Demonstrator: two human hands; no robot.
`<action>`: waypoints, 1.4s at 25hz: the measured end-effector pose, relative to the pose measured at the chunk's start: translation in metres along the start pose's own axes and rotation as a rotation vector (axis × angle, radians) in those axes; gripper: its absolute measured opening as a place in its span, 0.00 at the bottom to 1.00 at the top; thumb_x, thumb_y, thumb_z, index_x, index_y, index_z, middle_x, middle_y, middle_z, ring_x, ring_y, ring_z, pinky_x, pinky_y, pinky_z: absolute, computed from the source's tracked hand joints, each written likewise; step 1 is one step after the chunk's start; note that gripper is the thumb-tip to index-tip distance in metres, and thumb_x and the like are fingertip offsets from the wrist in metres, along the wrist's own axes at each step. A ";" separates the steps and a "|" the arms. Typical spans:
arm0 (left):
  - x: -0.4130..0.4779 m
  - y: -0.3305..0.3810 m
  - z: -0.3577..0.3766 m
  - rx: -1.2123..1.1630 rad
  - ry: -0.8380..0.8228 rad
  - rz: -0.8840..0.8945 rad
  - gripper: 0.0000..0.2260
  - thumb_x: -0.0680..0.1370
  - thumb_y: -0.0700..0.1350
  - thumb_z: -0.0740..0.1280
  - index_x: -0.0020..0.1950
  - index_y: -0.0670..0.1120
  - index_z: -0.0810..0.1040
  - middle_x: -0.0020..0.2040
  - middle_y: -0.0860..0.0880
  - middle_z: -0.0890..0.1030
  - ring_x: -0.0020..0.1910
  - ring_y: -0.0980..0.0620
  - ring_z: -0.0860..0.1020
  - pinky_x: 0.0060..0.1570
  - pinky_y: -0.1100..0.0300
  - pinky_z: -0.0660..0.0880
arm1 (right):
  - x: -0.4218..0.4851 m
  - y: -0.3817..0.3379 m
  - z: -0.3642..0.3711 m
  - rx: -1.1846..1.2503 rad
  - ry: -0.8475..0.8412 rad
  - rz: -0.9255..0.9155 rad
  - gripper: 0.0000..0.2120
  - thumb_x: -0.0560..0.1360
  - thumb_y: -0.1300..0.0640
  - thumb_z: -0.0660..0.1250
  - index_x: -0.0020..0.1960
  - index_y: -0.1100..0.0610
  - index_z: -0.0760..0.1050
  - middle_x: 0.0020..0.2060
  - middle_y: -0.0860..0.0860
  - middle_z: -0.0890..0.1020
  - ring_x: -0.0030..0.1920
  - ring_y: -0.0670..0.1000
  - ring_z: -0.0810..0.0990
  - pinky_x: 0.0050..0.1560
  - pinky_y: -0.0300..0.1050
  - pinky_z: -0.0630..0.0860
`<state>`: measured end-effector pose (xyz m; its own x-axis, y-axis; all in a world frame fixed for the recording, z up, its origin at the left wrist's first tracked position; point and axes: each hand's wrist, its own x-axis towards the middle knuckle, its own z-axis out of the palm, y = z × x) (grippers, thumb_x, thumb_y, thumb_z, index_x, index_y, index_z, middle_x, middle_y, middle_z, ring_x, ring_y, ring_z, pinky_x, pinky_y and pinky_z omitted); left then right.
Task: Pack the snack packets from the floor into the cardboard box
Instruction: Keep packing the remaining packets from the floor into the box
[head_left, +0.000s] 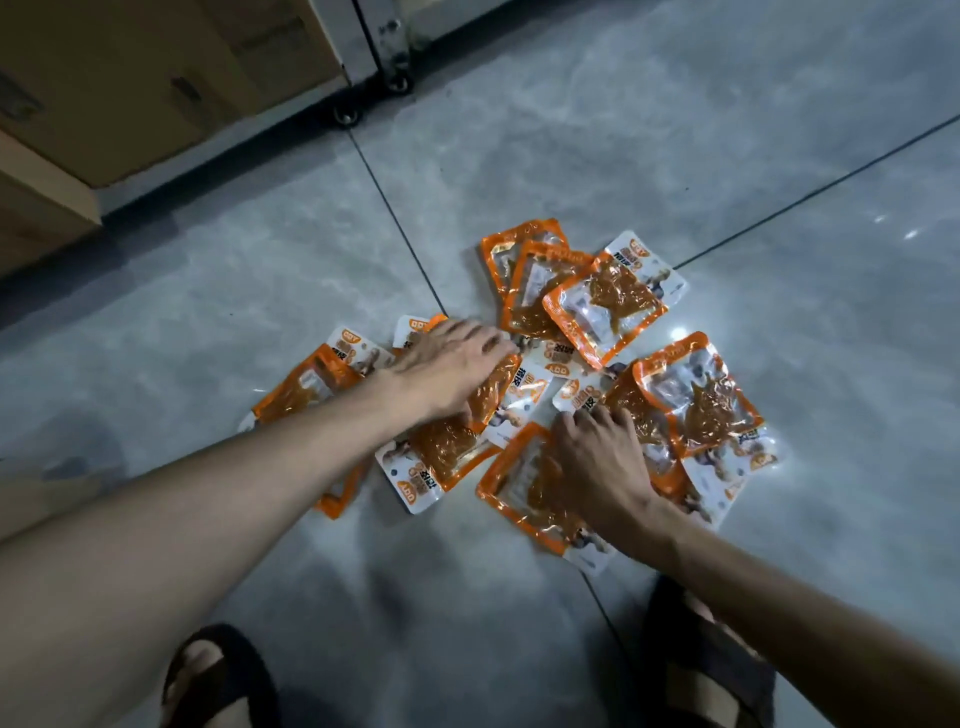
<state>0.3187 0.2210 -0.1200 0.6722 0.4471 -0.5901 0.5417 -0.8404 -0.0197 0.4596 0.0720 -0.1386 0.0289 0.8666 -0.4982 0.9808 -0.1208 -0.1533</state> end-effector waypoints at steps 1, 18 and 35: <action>0.005 0.003 -0.003 0.021 -0.021 0.007 0.46 0.68 0.53 0.77 0.80 0.47 0.56 0.78 0.42 0.62 0.77 0.43 0.60 0.77 0.49 0.53 | -0.002 0.000 0.001 0.053 0.011 0.000 0.18 0.76 0.43 0.63 0.59 0.55 0.71 0.54 0.52 0.78 0.58 0.54 0.74 0.65 0.52 0.63; -0.036 0.002 -0.025 -0.666 0.162 -0.490 0.31 0.64 0.55 0.81 0.62 0.48 0.73 0.55 0.45 0.84 0.53 0.43 0.82 0.50 0.53 0.77 | -0.005 0.147 -0.062 0.986 0.163 0.485 0.22 0.67 0.45 0.76 0.56 0.52 0.75 0.49 0.52 0.84 0.45 0.53 0.84 0.47 0.54 0.82; -0.020 0.053 -0.018 -1.686 0.051 -0.570 0.20 0.68 0.41 0.79 0.58 0.45 0.79 0.52 0.45 0.87 0.51 0.43 0.85 0.57 0.42 0.79 | 0.016 0.139 -0.028 0.494 0.036 0.561 0.43 0.62 0.46 0.79 0.68 0.57 0.61 0.57 0.62 0.73 0.58 0.61 0.71 0.55 0.58 0.76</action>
<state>0.3424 0.1729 -0.0947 0.2303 0.5786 -0.7824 0.5496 0.5862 0.5952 0.6015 0.0832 -0.1438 0.5139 0.6248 -0.5878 0.6159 -0.7457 -0.2541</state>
